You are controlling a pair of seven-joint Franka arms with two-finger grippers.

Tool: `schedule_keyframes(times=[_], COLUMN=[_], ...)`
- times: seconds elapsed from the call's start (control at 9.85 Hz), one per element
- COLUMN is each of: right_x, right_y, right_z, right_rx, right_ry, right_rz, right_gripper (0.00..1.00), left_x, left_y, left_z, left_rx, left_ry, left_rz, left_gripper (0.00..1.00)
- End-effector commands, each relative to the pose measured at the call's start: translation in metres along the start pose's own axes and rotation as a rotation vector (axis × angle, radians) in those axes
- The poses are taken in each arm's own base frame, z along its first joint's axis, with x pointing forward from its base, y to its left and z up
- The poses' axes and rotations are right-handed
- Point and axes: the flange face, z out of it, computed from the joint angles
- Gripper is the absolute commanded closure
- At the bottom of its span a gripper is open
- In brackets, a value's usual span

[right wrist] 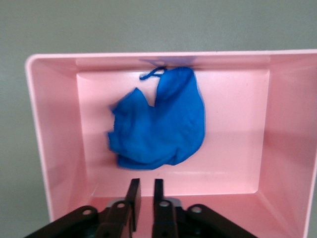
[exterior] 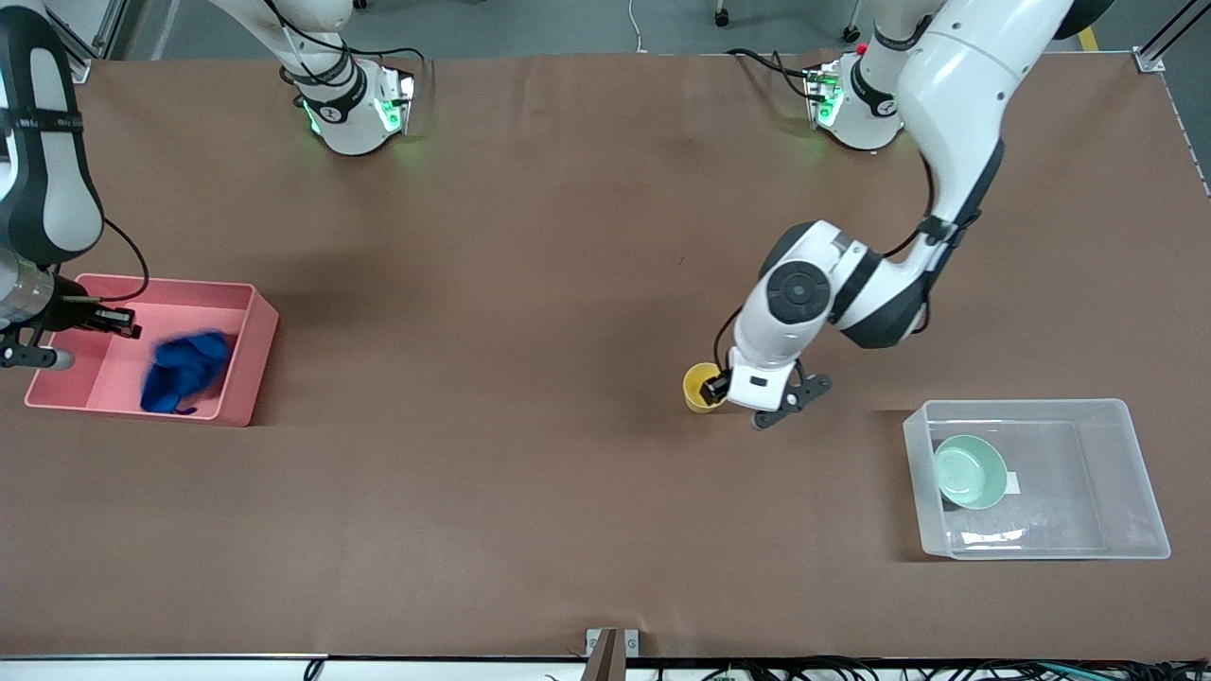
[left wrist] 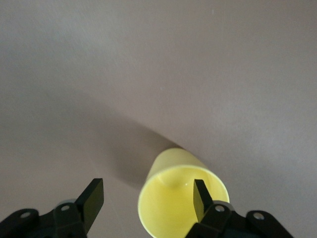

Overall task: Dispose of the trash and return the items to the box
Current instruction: 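Grasp the yellow cup with the left gripper and lift it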

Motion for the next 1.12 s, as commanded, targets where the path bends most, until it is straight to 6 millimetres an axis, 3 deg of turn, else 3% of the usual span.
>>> schedule_keyframes(times=[0.0, 0.2, 0.3, 0.41, 0.51, 0.71, 0.81, 1.02], right_x=[0.004, 0.009, 0.013, 0.017, 0.02, 0.02, 0.017, 0.009], right_y=[-0.004, -0.006, -0.011, -0.022, -0.03, -0.05, -0.062, -0.088], right_z=[-0.003, -0.014, -0.021, -0.031, -0.046, -0.085, -0.107, -0.151], right_rx=[-0.004, -0.007, -0.011, -0.016, -0.023, -0.031, -0.026, -0.019], right_ry=[0.008, 0.022, 0.034, 0.051, 0.077, 0.105, 0.095, 0.068], right_rz=[-0.019, -0.014, -0.016, -0.031, -0.045, -0.075, -0.053, -0.043], right_gripper=[0.36, 0.19, 0.13, 0.09, 0.06, 0.03, 0.01, 0.01], left_x=[-0.007, -0.006, -0.004, 0.007, 0.029, 0.097, 0.133, 0.185], left_y=[-0.002, 0.0, 0.001, 0.003, 0.0, -0.032, -0.054, -0.102], left_z=[0.026, 0.031, 0.027, 0.011, -0.024, -0.085, -0.103, -0.126], left_rx=[0.021, 0.012, 0.003, -0.016, -0.037, -0.013, 0.014, 0.028], left_ry=[0.003, 0.0, 0.005, 0.024, 0.066, 0.115, 0.118, 0.137], left_rz=[-0.007, -0.009, -0.009, -0.012, -0.018, 0.047, 0.114, 0.236], left_gripper=[0.57, 0.92, 1.0, 1.0, 1.0, 1.0, 1.0, 1.0])
